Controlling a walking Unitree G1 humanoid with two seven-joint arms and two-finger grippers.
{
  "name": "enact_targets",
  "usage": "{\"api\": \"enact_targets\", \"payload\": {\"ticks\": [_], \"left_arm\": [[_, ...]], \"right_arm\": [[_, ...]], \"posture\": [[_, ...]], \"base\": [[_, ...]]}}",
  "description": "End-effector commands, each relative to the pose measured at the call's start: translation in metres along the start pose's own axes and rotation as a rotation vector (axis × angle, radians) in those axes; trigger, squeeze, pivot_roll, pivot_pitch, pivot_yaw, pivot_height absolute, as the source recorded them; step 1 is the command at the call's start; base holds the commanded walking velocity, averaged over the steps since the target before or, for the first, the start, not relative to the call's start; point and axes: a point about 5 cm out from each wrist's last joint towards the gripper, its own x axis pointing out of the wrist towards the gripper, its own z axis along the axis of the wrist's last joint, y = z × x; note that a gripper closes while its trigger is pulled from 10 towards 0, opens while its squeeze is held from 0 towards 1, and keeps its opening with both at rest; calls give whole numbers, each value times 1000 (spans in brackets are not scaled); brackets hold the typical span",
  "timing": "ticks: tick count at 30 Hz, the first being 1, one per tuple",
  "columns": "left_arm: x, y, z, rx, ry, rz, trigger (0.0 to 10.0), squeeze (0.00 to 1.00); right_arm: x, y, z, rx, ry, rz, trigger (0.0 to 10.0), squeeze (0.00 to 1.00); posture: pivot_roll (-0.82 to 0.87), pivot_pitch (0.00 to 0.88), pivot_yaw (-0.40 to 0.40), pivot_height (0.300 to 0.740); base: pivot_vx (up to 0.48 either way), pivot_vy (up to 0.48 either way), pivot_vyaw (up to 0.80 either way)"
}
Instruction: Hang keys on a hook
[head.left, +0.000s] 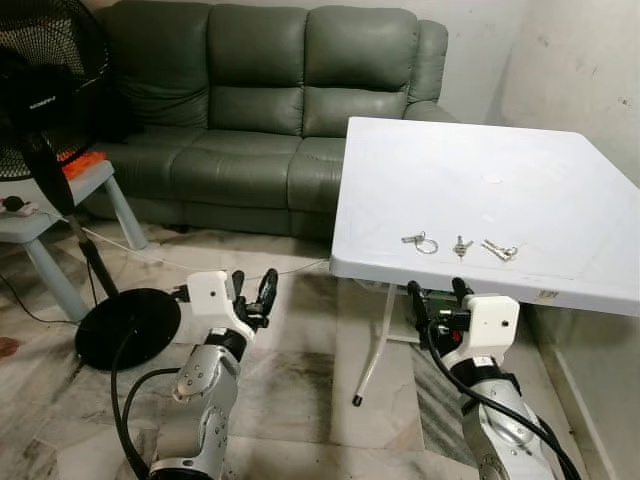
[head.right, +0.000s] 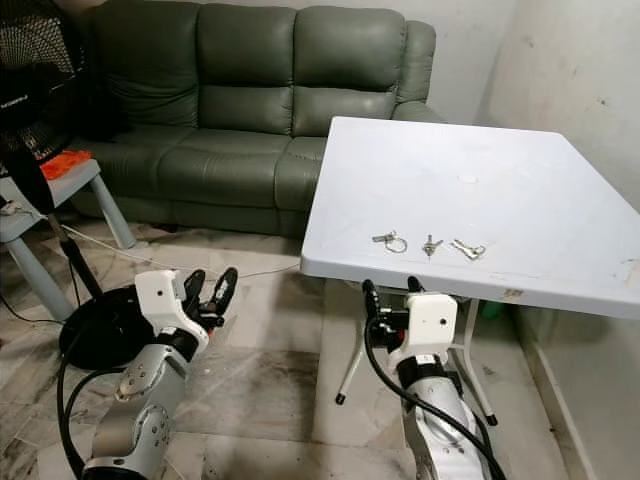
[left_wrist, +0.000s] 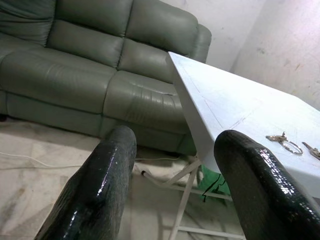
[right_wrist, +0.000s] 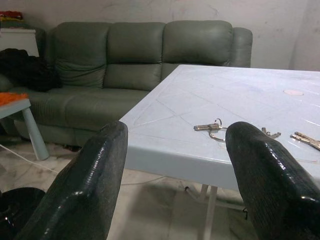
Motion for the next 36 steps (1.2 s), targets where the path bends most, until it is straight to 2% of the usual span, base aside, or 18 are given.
{"api": "enact_targets", "payload": {"ticks": [1, 36], "left_arm": [[2, -2, 2, 2, 0, -10, 10000, 0], [5, -6, 3, -6, 2, -21, 10000, 0]], "right_arm": [[-1, -1, 2, 4, -3, -1, 10000, 0], [0, -1, 3, 9, -4, -5, 10000, 0]], "posture": [[-75, 0, -23, 740], [-77, 0, -24, 740]], "base": [[0, 0, 0], [288, 0, 0]]}}
